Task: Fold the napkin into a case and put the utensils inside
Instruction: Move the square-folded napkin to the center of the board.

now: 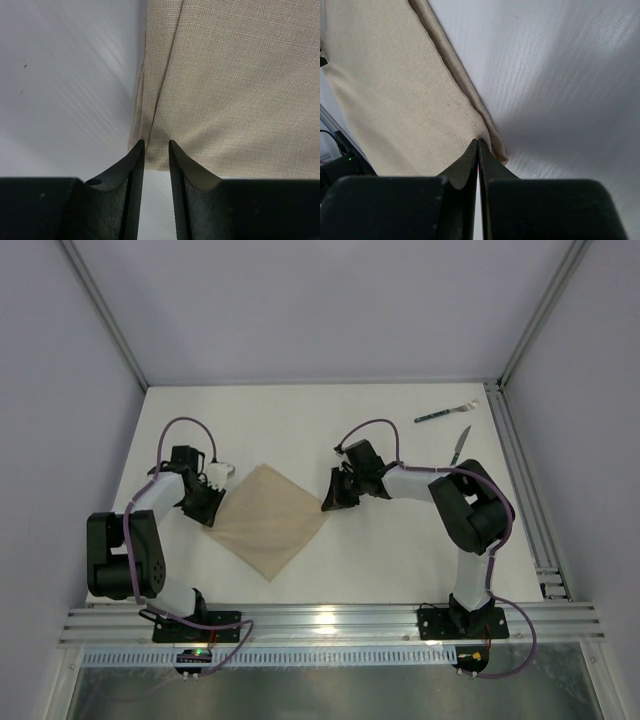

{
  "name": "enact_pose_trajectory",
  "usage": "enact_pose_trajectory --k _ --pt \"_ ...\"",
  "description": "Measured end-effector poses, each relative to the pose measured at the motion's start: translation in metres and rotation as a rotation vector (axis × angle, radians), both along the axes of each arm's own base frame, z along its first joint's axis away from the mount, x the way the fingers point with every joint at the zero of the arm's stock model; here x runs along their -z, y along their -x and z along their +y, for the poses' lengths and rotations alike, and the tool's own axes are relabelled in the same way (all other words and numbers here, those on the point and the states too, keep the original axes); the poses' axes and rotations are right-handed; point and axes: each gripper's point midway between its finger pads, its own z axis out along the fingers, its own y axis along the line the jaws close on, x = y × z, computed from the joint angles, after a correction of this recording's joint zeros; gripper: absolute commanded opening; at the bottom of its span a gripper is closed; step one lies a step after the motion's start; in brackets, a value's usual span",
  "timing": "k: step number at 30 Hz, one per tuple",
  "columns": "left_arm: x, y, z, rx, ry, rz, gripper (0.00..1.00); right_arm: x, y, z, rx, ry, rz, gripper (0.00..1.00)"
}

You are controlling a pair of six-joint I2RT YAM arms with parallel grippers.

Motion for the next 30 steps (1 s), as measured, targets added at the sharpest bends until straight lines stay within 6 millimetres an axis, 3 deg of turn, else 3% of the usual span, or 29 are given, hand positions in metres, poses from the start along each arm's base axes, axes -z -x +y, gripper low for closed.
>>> enact_pose_trajectory --k 7,11,12,15,18,22,28,30 --pt "-0.012 0.0 0.0 -0.003 -0.001 -0.028 0.31 -0.004 -0.003 -0.003 -0.005 0.042 -0.011 0.05" --pt "-0.024 0.002 0.001 -0.009 -0.006 -0.06 0.34 -0.021 -0.01 -0.013 -0.003 0.098 -0.065 0.25" --pt "-0.027 0.002 0.001 -0.013 -0.009 -0.067 0.35 -0.028 -0.012 -0.015 -0.004 0.106 -0.088 0.37" --pt "-0.032 0.003 0.003 -0.027 -0.015 -0.082 0.37 -0.051 -0.018 -0.02 -0.001 0.121 -0.157 0.52" --pt "-0.033 0.004 0.008 -0.048 -0.021 -0.084 0.37 -0.062 -0.024 -0.02 -0.01 0.125 -0.19 0.56" --pt "-0.028 0.01 0.011 -0.061 -0.026 -0.066 0.38 -0.052 -0.023 -0.022 -0.025 0.122 -0.156 0.56" --pt "-0.016 0.016 0.012 -0.061 -0.026 -0.036 0.38 -0.011 -0.016 -0.026 -0.045 0.144 -0.045 0.56" --pt "-0.01 0.017 0.012 -0.062 -0.027 -0.022 0.38 -0.01 -0.015 -0.021 -0.057 0.12 -0.035 0.52"
